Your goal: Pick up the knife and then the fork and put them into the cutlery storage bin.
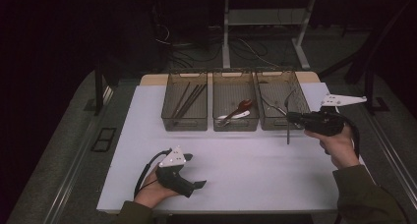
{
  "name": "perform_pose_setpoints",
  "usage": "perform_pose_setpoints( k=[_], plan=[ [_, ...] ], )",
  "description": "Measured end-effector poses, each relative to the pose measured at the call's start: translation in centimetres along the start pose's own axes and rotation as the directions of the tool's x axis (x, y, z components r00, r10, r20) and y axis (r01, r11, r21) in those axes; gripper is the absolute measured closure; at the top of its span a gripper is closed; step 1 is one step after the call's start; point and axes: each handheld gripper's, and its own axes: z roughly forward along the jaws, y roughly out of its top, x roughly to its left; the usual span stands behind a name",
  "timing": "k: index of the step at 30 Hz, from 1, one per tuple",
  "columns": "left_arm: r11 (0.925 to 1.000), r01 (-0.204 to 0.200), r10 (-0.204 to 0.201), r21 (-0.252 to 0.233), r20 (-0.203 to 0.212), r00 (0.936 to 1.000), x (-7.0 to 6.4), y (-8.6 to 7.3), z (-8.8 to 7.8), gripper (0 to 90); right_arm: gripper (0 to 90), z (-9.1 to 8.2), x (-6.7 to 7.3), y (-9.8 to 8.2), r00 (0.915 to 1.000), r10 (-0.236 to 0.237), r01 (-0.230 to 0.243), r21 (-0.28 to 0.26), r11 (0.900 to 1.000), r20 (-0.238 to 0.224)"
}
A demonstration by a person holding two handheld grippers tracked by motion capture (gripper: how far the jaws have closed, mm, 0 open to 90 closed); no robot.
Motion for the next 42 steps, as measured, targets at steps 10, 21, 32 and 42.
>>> perform_pose_setpoints(
  k=[10, 21, 32, 42],
  plan=[
    [0.9999, 0.011, -0.011, 0.005, 0.004, 0.9999, 0.0, 0.0, 0.0, 0.0, 84.6, -1.4, -1.5, 1.9, 0.9983, -0.004, 0.006, -0.039, 0.999, 0.057],
    [0.9998, 0.018, -0.018, 0.004, 0.006, 0.9998, 0.1, 0.0, 0.0, 0.0, 84.6, -1.5, -2.8, 4.1, 0.9930, -0.007, 0.011, -0.039, 0.999, 0.118],
    [0.9998, 0.018, -0.018, 0.001, 0.005, 0.9998, 0.1, 0.1, -0.1, 0.0, 84.6, -0.6, -4.9, 5.7, 0.9794, 0.005, -0.002, -0.017, 1.000, 0.202],
    [0.9999, 0.017, -0.017, -0.001, 0.008, 0.9998, 0.0, 0.1, -0.1, 0.0, 84.6, 1.2, -6.7, 6.1, 0.9667, 0.025, -0.038, 0.047, 0.998, 0.255]
  ],
)
